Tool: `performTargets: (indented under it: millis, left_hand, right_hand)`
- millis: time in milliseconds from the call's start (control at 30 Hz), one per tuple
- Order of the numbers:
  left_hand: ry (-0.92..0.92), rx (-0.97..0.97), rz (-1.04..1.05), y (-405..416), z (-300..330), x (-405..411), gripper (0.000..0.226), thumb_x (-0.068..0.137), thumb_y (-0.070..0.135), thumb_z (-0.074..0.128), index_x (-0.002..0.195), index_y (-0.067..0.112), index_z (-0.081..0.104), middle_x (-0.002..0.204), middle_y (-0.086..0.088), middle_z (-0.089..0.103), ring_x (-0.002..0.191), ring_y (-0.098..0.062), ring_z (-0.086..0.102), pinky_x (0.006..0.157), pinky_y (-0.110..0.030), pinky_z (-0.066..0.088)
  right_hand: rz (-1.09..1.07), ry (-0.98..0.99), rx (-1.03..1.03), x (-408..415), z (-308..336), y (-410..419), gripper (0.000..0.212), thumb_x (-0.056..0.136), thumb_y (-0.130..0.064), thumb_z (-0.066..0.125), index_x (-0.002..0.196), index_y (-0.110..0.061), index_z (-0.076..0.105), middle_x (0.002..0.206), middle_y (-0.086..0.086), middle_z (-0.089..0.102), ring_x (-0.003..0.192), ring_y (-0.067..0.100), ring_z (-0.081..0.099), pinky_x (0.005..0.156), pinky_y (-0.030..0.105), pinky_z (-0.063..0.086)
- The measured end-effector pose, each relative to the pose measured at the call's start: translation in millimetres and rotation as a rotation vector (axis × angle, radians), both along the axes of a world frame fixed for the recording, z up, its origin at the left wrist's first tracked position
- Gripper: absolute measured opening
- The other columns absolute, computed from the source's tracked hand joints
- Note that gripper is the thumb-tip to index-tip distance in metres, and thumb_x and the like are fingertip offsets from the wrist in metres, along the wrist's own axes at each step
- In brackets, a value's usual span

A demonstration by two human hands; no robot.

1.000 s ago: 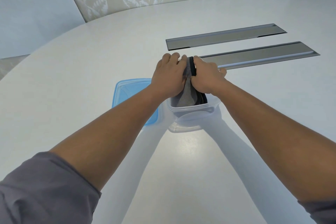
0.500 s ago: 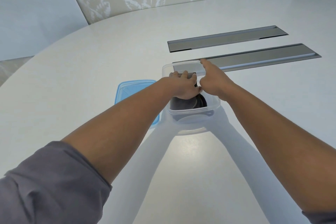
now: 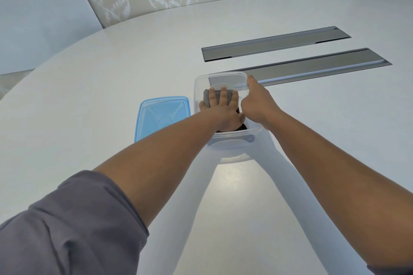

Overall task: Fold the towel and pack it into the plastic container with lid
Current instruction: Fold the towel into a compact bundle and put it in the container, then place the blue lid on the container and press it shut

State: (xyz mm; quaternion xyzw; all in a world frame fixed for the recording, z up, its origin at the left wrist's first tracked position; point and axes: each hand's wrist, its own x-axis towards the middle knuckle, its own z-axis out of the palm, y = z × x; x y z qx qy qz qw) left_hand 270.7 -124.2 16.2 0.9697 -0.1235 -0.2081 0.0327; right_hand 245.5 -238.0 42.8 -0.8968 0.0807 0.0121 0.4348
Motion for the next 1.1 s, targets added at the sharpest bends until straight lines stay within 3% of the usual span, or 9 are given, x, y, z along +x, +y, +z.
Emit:
performTargets:
  millis: [333, 433, 500, 567, 633, 767, 867, 967, 1100]
  left_hand:
    - [-0.039, 0.008, -0.017, -0.6, 1.4, -0.8, 0.083, 0.101, 0.067, 0.028, 0.161, 0.031, -0.016, 0.167, -0.003, -0.029, 0.150, -0.037, -0.033, 0.120, -0.061, -0.014]
    - [-0.158, 0.094, -0.083, 0.2, 6.0, -1.4, 0.080, 0.100, 0.065, 0.027, 0.164, 0.027, -0.003, 0.172, -0.010, -0.009, 0.155, -0.045, -0.012, 0.121, -0.059, -0.010]
    - [-0.195, 0.086, -0.111, 2.7, 16.0, -2.7, 0.072, 0.101, 0.058, 0.030, 0.163, 0.023, 0.015, 0.171, -0.012, 0.011, 0.155, -0.045, 0.006, 0.124, -0.056, 0.005]
    - [-0.233, 0.021, -0.136, 7.2, 31.6, -5.0, 0.049, 0.102, 0.046, 0.036, 0.140, 0.019, 0.052, 0.152, -0.010, 0.047, 0.142, -0.039, 0.039, 0.111, -0.047, 0.033]
    - [-0.352, -0.085, -0.119, 13.3, 47.9, -7.3, 0.023, 0.099, 0.032, 0.043, 0.103, 0.017, 0.060, 0.118, -0.005, 0.064, 0.117, -0.032, 0.059, 0.085, -0.037, 0.043]
    - [-0.604, -0.285, 0.144, 37.3, 76.0, -6.0, 0.024, 0.091, 0.018, 0.052, 0.111, 0.014, 0.065, 0.113, -0.005, 0.064, 0.103, -0.031, 0.062, 0.078, -0.034, 0.045]
    - [-0.525, -0.253, 0.304, 61.9, 80.2, -4.1, 0.025, 0.085, 0.010, 0.053, 0.108, 0.014, 0.062, 0.107, -0.005, 0.064, 0.094, -0.030, 0.061, 0.073, -0.033, 0.043]
    - [-0.403, -0.210, 0.363, 81.6, 67.6, -1.3, 0.009, 0.087, 0.019, 0.055, 0.092, 0.013, 0.060, 0.090, -0.002, 0.063, 0.076, -0.024, 0.059, 0.059, -0.029, 0.039]
    - [-0.353, -0.301, 0.422, 93.8, 57.9, 0.6, 0.024, 0.095, 0.025, 0.050, 0.075, 0.011, 0.048, 0.073, -0.004, 0.056, 0.061, -0.022, 0.050, 0.052, -0.028, 0.033]
  right_hand:
    - [-0.007, 0.006, -0.027, -0.2, -1.8, -0.4, 0.078, 0.088, 0.004, 0.046, 0.157, -0.023, 0.025, 0.146, 0.011, 0.052, 0.119, 0.030, 0.056, 0.094, 0.041, 0.052]
    - [0.019, 0.024, -0.106, -2.8, 2.4, 1.3, 0.082, 0.086, 0.003, 0.049, 0.159, -0.020, 0.020, 0.147, 0.013, 0.052, 0.122, 0.033, 0.057, 0.099, 0.047, 0.052]
    - [0.033, 0.020, -0.163, -3.8, 4.0, 1.7, 0.083, 0.084, 0.001, 0.052, 0.158, -0.018, 0.019, 0.140, 0.013, 0.056, 0.117, 0.033, 0.059, 0.095, 0.048, 0.053]
    - [0.039, 0.003, -0.210, -4.0, 4.1, 1.8, 0.078, 0.083, -0.002, 0.053, 0.154, -0.017, 0.023, 0.131, 0.012, 0.060, 0.109, 0.034, 0.061, 0.088, 0.047, 0.054]
    - [0.040, -0.002, -0.234, -4.1, 3.6, 1.9, 0.076, 0.085, -0.004, 0.051, 0.154, -0.017, 0.023, 0.128, 0.012, 0.061, 0.106, 0.035, 0.061, 0.086, 0.047, 0.054]
    - [0.032, 0.016, -0.243, -5.7, 4.1, 2.6, 0.082, 0.088, -0.002, 0.050, 0.160, -0.019, 0.015, 0.137, 0.010, 0.058, 0.113, 0.034, 0.060, 0.090, 0.048, 0.054]
    - [0.028, 0.008, -0.233, -5.0, 2.0, 3.0, 0.083, 0.089, -0.005, 0.055, 0.159, -0.022, 0.015, 0.141, 0.009, 0.056, 0.115, 0.033, 0.060, 0.092, 0.050, 0.055]
    - [0.023, -0.005, -0.217, -3.6, 0.2, 2.7, 0.081, 0.090, -0.007, 0.061, 0.157, -0.022, 0.019, 0.135, 0.009, 0.060, 0.109, 0.030, 0.062, 0.088, 0.049, 0.057]
    - [0.033, 0.012, -0.225, -5.9, 2.7, 2.6, 0.080, 0.091, -0.001, 0.053, 0.159, -0.019, 0.016, 0.137, 0.012, 0.058, 0.112, 0.033, 0.060, 0.089, 0.047, 0.054]
